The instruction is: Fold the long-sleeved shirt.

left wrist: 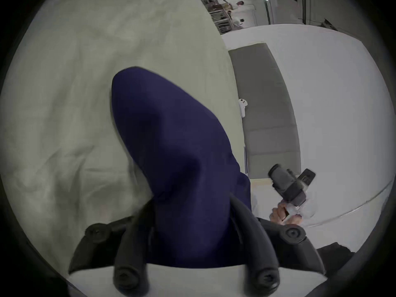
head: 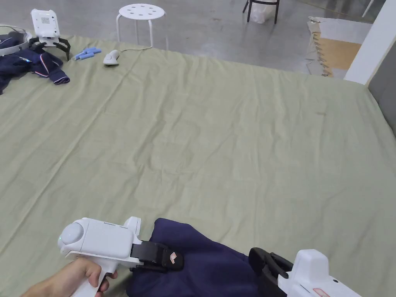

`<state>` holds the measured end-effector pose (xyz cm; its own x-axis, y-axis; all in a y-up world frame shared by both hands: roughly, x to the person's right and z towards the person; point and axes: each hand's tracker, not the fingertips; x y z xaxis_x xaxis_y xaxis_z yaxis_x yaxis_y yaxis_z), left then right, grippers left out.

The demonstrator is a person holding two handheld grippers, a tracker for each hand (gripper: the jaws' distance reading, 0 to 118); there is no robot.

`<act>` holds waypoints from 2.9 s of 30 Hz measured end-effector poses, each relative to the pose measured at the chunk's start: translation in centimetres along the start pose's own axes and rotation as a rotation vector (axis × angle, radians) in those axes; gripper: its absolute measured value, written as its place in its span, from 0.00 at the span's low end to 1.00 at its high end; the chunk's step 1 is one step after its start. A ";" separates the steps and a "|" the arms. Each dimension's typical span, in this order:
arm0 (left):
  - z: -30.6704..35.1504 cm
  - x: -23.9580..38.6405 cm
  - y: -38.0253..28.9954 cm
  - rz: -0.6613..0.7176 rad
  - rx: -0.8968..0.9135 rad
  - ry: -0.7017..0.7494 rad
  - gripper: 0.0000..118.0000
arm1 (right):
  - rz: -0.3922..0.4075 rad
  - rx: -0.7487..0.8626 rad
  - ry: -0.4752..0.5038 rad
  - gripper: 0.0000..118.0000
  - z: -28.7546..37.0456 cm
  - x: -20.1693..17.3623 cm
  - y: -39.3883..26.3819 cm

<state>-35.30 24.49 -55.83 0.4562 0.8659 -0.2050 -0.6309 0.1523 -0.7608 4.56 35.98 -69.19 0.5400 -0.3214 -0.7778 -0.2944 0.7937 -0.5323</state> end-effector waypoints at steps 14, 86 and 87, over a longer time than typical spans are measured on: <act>28.1 -2.2 3.6 -0.033 0.267 0.361 0.25 | 0.141 0.057 0.061 0.00 -5.1 -6.8 3.3; 4.2 36.2 1.6 -0.800 1.115 0.825 0.34 | 0.280 0.593 -0.508 1.00 8.1 0.9 20.7; 4.2 36.4 1.7 -0.801 1.112 0.825 0.57 | 0.281 0.593 -0.515 1.00 8.2 1.0 20.7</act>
<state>-22.41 58.25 -61.95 0.8450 -0.0312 -0.5339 -0.0267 0.9946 -0.1004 5.47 56.30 -78.21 0.8441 0.0910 -0.5284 -0.0853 0.9957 0.0351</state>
